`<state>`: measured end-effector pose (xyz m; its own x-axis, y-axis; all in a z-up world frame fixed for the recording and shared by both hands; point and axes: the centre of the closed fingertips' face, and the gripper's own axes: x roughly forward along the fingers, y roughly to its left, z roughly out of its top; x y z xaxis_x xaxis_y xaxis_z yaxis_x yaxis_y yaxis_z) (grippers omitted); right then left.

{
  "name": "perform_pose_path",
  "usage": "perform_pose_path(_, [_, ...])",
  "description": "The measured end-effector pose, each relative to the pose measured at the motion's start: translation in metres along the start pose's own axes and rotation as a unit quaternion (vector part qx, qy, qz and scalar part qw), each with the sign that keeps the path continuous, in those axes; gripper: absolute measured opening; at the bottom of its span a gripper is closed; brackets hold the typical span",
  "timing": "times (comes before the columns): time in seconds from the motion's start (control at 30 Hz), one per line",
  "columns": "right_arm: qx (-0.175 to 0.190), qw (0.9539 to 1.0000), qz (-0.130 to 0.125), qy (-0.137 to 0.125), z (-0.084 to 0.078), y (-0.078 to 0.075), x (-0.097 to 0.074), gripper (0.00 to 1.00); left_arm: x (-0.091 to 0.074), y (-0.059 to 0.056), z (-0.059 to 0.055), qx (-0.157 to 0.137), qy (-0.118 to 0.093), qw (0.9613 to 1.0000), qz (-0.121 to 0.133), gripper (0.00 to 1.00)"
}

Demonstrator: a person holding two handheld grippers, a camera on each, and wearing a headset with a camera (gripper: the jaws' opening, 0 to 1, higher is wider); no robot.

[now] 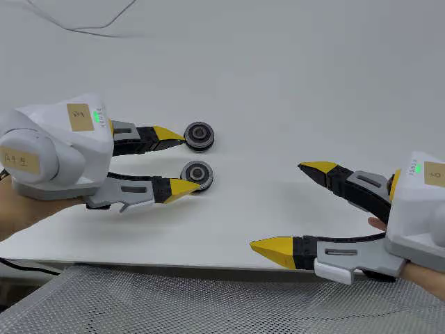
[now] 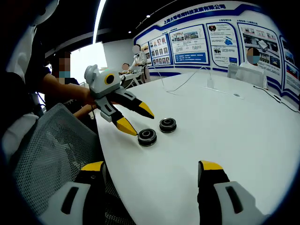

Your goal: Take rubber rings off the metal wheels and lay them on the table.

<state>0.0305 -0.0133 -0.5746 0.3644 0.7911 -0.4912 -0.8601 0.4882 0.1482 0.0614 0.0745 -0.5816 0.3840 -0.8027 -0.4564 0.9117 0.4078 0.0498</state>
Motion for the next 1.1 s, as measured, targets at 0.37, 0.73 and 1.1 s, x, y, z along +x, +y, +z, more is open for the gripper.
perform_pose_path(0.37, [0.004,1.0,0.003,-0.003,0.002,0.0,0.002,0.79,0.005,-0.006,-0.003,0.014,0.009,0.9997,-0.02,0.3])
perform_pose_path(0.73, [0.004,1.0,0.007,-0.002,0.002,0.002,0.003,0.77,0.007,-0.01,-0.005,0.028,0.018,0.9989,-0.033,0.24])
perform_pose_path(1.1, [0.01,0.9999,0.011,-0.009,0.006,0.004,0.003,0.76,0.009,-0.012,-0.008,0.032,0.026,0.9982,-0.043,0.19])
